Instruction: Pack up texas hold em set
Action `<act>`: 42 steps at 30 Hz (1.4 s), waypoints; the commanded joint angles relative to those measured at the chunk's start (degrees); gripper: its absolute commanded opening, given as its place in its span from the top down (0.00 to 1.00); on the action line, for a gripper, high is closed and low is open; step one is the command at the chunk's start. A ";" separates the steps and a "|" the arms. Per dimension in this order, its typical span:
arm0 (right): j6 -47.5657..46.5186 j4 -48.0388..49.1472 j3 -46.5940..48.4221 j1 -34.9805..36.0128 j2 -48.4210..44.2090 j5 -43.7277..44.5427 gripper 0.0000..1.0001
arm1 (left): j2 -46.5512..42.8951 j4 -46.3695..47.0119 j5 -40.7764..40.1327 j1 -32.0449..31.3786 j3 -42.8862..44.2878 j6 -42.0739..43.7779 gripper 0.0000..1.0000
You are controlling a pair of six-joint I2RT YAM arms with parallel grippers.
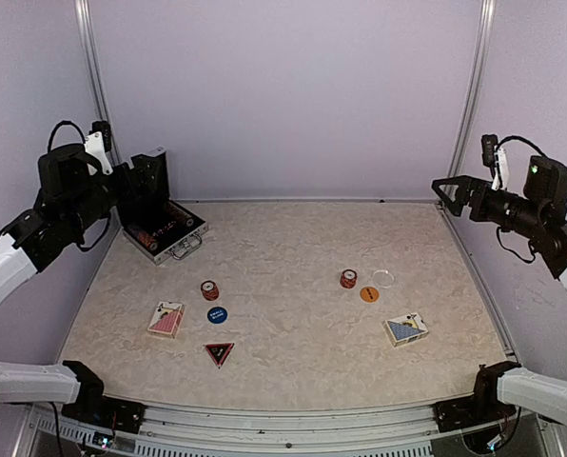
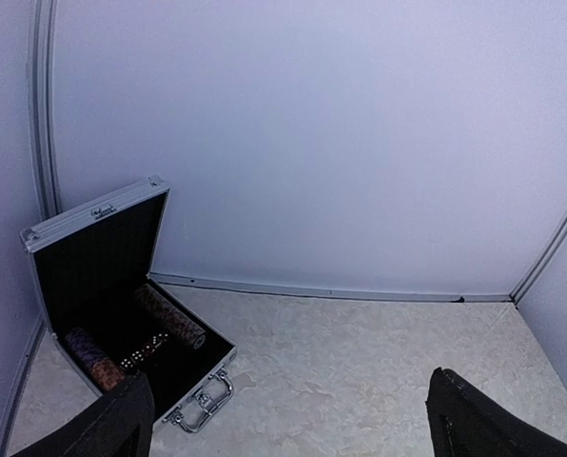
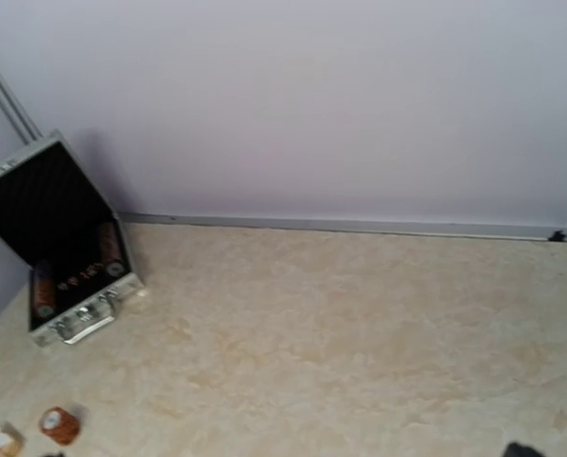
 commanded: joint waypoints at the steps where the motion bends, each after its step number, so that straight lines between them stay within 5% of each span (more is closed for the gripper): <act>1: 3.15 2.53 -1.08 -1.07 -3.37 -2.60 0.00 | 1.62 -2.26 -3.31 -0.40 3.75 2.10 0.01; 8: 5.74 3.10 -2.67 -1.28 -4.68 -1.59 0.00 | 4.18 -2.77 -3.40 -0.25 5.34 2.78 0.01; 18: 9.15 17.53 -11.71 -1.42 -4.58 -8.79 0.00 | 9.48 -3.06 3.04 7.59 5.64 -2.70 0.01; 27: 7.79 18.48 -13.84 -0.06 0.59 2.82 0.00 | 17.72 -2.90 3.33 9.09 8.83 -5.90 0.01; 42: 4.61 29.09 -20.81 13.41 9.77 9.02 0.00 | 37.60 -0.35 8.88 9.58 15.43 -11.35 0.01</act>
